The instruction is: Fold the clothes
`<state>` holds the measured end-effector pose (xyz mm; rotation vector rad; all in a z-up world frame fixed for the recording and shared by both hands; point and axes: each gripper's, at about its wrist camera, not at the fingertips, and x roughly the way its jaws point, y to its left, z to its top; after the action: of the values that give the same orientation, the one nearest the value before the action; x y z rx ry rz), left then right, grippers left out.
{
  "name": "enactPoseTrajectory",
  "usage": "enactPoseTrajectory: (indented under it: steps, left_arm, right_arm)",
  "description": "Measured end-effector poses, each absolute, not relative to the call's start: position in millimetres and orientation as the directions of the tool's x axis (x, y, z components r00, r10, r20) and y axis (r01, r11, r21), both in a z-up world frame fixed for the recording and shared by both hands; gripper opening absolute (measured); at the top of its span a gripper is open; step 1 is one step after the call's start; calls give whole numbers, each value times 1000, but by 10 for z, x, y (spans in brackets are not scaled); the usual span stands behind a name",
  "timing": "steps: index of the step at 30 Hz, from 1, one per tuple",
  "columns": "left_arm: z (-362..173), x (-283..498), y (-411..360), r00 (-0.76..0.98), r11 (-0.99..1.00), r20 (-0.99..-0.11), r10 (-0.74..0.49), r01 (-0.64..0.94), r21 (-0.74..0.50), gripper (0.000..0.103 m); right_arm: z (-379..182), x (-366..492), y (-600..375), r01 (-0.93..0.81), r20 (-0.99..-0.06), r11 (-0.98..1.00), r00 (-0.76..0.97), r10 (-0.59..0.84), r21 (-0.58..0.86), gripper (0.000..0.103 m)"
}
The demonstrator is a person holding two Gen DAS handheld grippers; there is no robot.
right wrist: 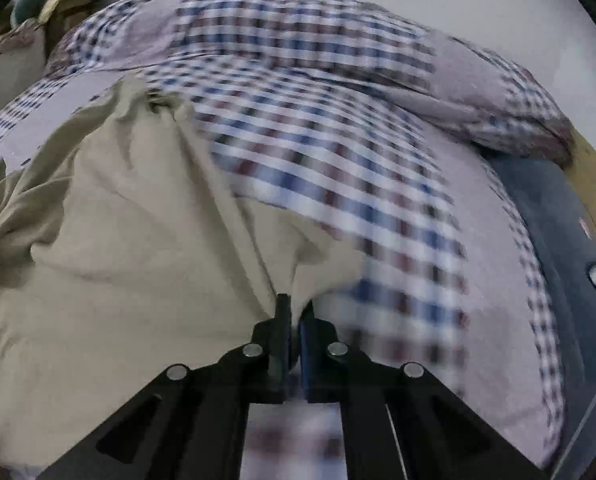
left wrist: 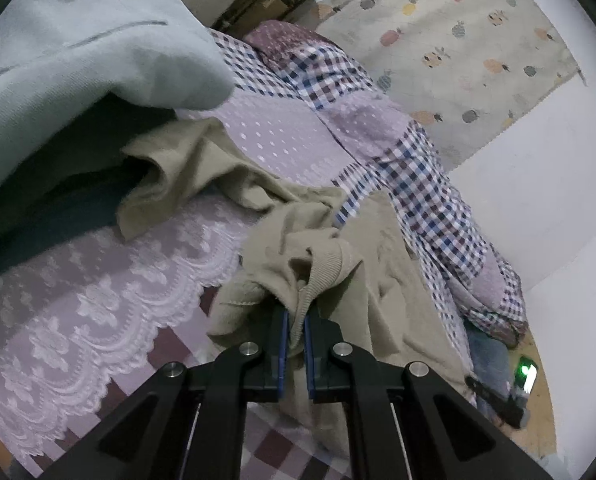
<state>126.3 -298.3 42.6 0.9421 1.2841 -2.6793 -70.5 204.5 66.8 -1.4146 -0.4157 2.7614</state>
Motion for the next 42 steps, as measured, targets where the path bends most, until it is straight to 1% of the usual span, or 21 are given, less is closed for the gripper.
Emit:
enactPoseTrajectory:
  steps: [5, 12, 14, 16, 21, 22, 23, 24, 26, 27, 28, 29, 30, 35, 39, 42]
  left_arm:
    - [522, 1237, -2717, -809, -701, -515, 283, 192, -686, 5]
    - [551, 1182, -2371, -758, -675, -491, 430, 91, -732, 5]
    - [565, 1187, -2294, -747, -679, -494, 445, 79, -730, 5]
    - [562, 1198, -2271, -742, -671, -491, 457, 75, -738, 5]
    - [504, 1226, -2280, -730, -636, -477, 489, 76, -768, 5]
    - [487, 1228, -2274, -726, -632, -479, 493, 79, -771, 5]
    - [472, 1235, -2270, -722, -628, -480, 498, 81, -774, 5]
    - [457, 1241, -2260, -717, -626, -482, 503, 82, -776, 5]
    - [431, 1253, -2231, -707, -625, -488, 511, 84, -776, 5]
    - [428, 1257, -2218, -704, -630, -493, 511, 83, -772, 5]
    - [427, 1260, -2213, -703, -635, -497, 510, 82, -768, 5]
    - [429, 1261, -2215, -702, -640, -499, 507, 81, -764, 5]
    - [430, 1264, -2224, -703, -643, -501, 505, 81, -761, 5]
    - [400, 1303, -2388, -718, -631, -501, 484, 111, -768, 5]
    - [373, 1308, -2587, -731, -603, -493, 472, 140, -786, 5]
    - [350, 1302, -2730, -740, -594, -502, 448, 173, -786, 5]
  right_arm:
    - [819, 62, 2796, 20, -790, -968, -582, 193, -251, 1]
    - [785, 1163, 3516, -85, -818, -966, -518, 252, -244, 1]
    - [800, 1476, 3564, -84, -830, -965, -496, 256, -247, 1]
    - [784, 1747, 3518, -44, -860, -967, -449, 242, -250, 1]
    - [887, 2088, 3400, 44, -897, -971, -396, 197, -233, 2]
    - [944, 2116, 3362, 63, -898, -970, -397, 190, -234, 4]
    - [997, 2150, 3302, 72, -897, -967, -396, 199, -246, 7]
    - [1088, 2144, 3252, 76, -889, -959, -401, 221, -273, 8]
    - [1224, 2091, 3188, 74, -873, -952, -426, 238, -296, 18]
    - [1324, 2047, 3138, 73, -861, -950, -448, 240, -303, 28]
    - [1425, 2002, 3088, 72, -849, -948, -470, 242, -311, 34]
    - [1539, 1942, 3001, 83, -835, -948, -502, 227, -307, 42]
    - [1603, 1874, 2929, 94, -827, -949, -522, 210, -301, 45]
    - [1708, 1453, 2453, 202, -811, -939, -573, 117, -277, 51]
    - [1522, 1022, 2208, 241, -818, -933, -569, 86, -266, 52]
    - [1335, 758, 2244, 222, -831, -950, -552, 64, -221, 52]
